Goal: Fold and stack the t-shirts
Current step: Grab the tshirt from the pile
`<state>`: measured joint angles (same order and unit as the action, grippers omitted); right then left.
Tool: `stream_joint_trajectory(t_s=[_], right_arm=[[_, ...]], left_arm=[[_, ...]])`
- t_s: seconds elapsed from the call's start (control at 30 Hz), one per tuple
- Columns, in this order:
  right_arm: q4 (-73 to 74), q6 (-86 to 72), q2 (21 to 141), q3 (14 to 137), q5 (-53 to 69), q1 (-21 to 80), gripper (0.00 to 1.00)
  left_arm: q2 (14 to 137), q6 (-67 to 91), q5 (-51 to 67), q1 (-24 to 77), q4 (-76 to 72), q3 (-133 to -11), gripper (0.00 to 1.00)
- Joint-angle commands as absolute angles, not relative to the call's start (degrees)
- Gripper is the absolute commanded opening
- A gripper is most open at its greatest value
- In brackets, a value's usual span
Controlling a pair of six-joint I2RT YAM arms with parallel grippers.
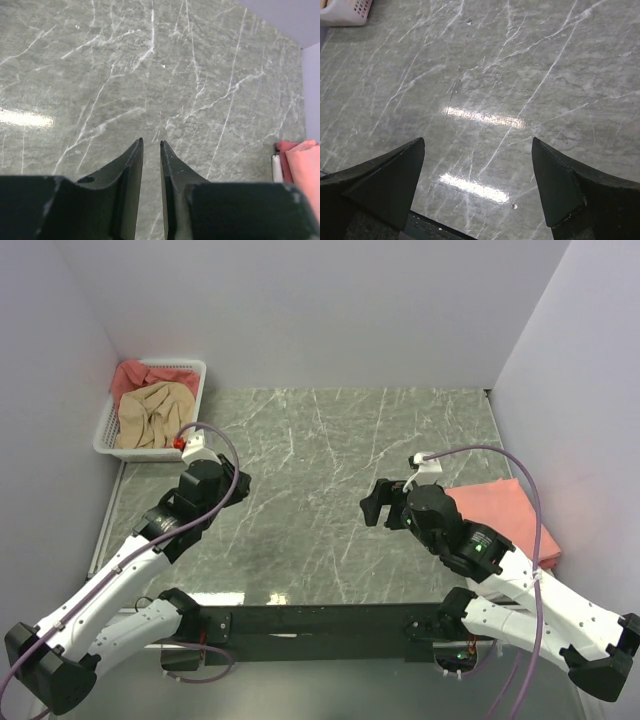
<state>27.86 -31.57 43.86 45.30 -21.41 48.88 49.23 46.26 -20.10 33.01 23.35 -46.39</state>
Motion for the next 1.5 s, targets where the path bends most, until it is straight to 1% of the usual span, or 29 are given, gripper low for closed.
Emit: stream_joint_trajectory(t_s=[0.0,0.1,0.13,0.2,0.23,0.3,0.33,0.4,0.43,0.47,0.5,0.53,0.6,0.7,0.77,0.8,0.83,0.87,0.9,0.97,1.0,1.2,1.47], right_arm=[[25.4,-31.03,43.94,45.18,-21.8,49.13,0.93],[26.1,-31.55,45.0,45.96,-21.62,49.13,0.93],[26.63,-31.64,45.26,46.23,-21.62,49.13,0.93],[26.81,-31.99,45.35,46.23,-21.27,49.13,0.93],[26.28,-31.99,45.18,45.97,-21.1,49.13,0.93],[25.58,-32.17,45.18,45.44,-19.78,49.13,0.93],[25.49,-32.25,45.44,45.53,-19.25,49.13,0.93],[25.84,-32.52,45.96,46.23,-18.29,49.13,0.93],[26.45,-32.61,46.58,46.49,-18.11,49.13,0.94],[26.46,-32.69,46.84,46.84,-17.93,49.22,0.94],[26.46,-32.52,46.93,46.85,-17.49,49.13,0.94],[26.28,-32.35,47.02,46.76,-17.23,49.13,0.94],[26.1,-32.34,47.2,46.84,-16.7,49.22,0.94],[26.28,-32.52,47.72,47.2,-15.38,49.13,0.93],[26.1,-32.87,47.72,46.94,-14.5,49.13,0.93],[25.76,-33.05,47.64,46.67,-14.07,49.13,0.93],[25.66,-33.39,47.38,46.5,-13.19,49.22,0.94],[25.66,-33.75,47.29,46.15,-12.57,49.13,0.94],[25.4,-33.92,47.02,45.88,-12.57,49.13,0.94],[25.14,-34.19,46.41,45.01,-11.61,49.13,0.93],[24.88,-34.19,46.15,44.74,-11.69,49.13,0.94],[24.7,-33.84,45.18,43.24,-12.57,49.13,0.94],[23.82,-33.84,44.83,41.49,-12.13,49.04,0.94]], left_arm=[[50.27,45.79,-21.27,32.87,21.62,-49.22,0.26],[49.84,46.49,-22.49,32.87,22.06,-48.78,0.29],[50.01,46.84,-23.63,32.78,22.41,-48.78,0.33],[50.36,46.85,-25.04,32.35,23.98,-49.83,0.36],[51.41,46.85,-26.09,31.47,24.6,-50.36,0.41],[52.64,47.2,-27.33,29.28,25.57,-52.37,0.44],[54.65,47.63,-27.07,25.44,27.14,-53.34,0.48],[57.03,48.51,-25.06,20.15,28.29,-56.49,0.53],[60.0,48.34,-23.48,14.12,27.69,-57.38,0.54],[61.68,48.08,-22.34,11.54,26.82,-59.57,0.58],[65.61,47.73,-22.32,9.34,26.46,-61.24,0.67],[68.0,47.9,-22.67,5.49,26.63,-63.17,0.66],[72.92,47.9,-22.41,2.21,26.46,-69.59,0.66],[85.99,47.38,-23.82,-2.36,27.51,-79.52,0.63],[91.38,46.41,-25.75,-5.09,28.38,-86.79,0.63],[96.54,45.62,-25.23,-6.05,27.95,-88.92,0.6],[99.2,44.57,-24.35,-7.98,28.21,-91.29,0.6],[102.01,44.13,-23.56,-8.87,28.73,-96.36,0.59],[107.26,43.77,-22.68,-9.66,29.78,-98.76,0.58],[111.95,42.19,-19.88,-10.98,29.97,-104.99,0.56],[115.71,41.67,-19.43,-11.25,30.23,-106.6,0.56],[124.7,38.67,-15.92,-12.22,28.3,-113.11,0.56],[128.93,38.76,-9.32,-13.45,23.21,-113.47,0.56]])
